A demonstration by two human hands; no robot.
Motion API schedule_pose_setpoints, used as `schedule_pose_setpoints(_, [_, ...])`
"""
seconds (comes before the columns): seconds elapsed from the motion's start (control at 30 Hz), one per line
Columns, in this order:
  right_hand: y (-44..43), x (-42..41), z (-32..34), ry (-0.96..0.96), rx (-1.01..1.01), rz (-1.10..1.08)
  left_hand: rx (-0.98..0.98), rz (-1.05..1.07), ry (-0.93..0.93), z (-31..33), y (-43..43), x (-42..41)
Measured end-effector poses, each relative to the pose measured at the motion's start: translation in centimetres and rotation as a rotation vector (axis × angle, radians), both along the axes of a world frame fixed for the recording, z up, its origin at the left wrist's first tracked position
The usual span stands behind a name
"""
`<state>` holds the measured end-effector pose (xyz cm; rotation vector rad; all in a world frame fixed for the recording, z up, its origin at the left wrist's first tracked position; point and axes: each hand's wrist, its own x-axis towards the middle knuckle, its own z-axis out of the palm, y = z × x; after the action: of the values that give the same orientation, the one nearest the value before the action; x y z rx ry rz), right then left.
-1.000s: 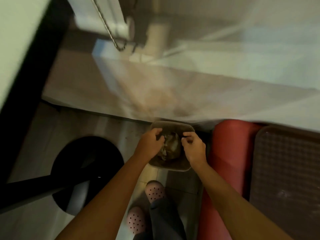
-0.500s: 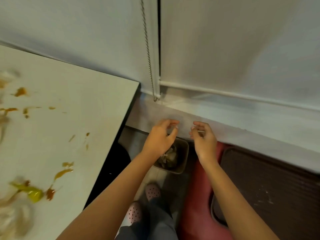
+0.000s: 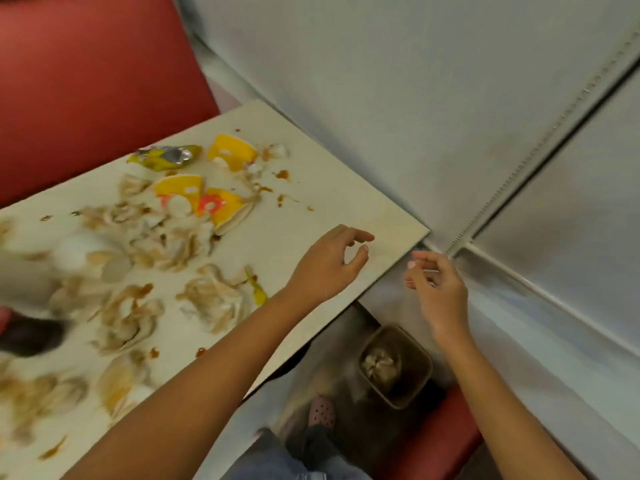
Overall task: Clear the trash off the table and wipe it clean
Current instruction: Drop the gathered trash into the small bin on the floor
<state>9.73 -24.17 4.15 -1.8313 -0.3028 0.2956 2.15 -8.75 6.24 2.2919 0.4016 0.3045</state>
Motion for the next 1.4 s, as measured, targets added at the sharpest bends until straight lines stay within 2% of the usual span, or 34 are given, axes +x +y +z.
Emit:
schedule_pose_setpoints(0.13, [4.1, -2.2, 1.0, 0.015, 0.059, 0.097, 0.023, 0.15, 0.024, 0.3, 4.6, -5.3])
schedule_pose_setpoints(0.37, [9.7, -7.3, 0.5, 0.055, 0.053, 0.207, 0.114, 0.284, 0.224, -2.5, 10.3, -14.2])
schedule_pose_setpoints(0.47, [10.9, -8.7, 0.1, 0.046, 0.017, 0.241, 0.218, 0.281, 0.341, -4.1, 11.3, -16.5])
schedule_pose_setpoints(0.6, [11.9, -10.1, -0.1, 0.057, -0.016, 0.262, 0.321, 0.168, 0.549, -6.0, 10.8, -17.2])
schedule_pose_setpoints(0.7, [12.0, -10.8, -0.2, 0.059, -0.027, 0.251, 0.376, 0.163, 0.599, -7.4, 10.2, -17.0])
schedule_pose_setpoints(0.8, [11.7, -10.9, -0.3, 0.048, -0.04, 0.229, 0.418, 0.213, 0.564, -7.9, 9.7, -16.9])
schedule_pose_setpoints(1.1, [11.8, -10.3, -0.3, 0.015, -0.053, 0.217, 0.25, 0.292, 0.258, -7.1, 10.9, -17.5])
schedule_pose_setpoints(1.27, [14.7, -8.9, 0.6, 0.033, -0.048, 0.313, 0.192, 0.381, 0.155, -5.3, 12.4, -18.5])
schedule_pose_setpoints(1.4, [19.5, -6.4, 0.6, -0.076, -0.17, 0.457, 0.189, 0.429, 0.144, -3.4, 13.3, -19.1])
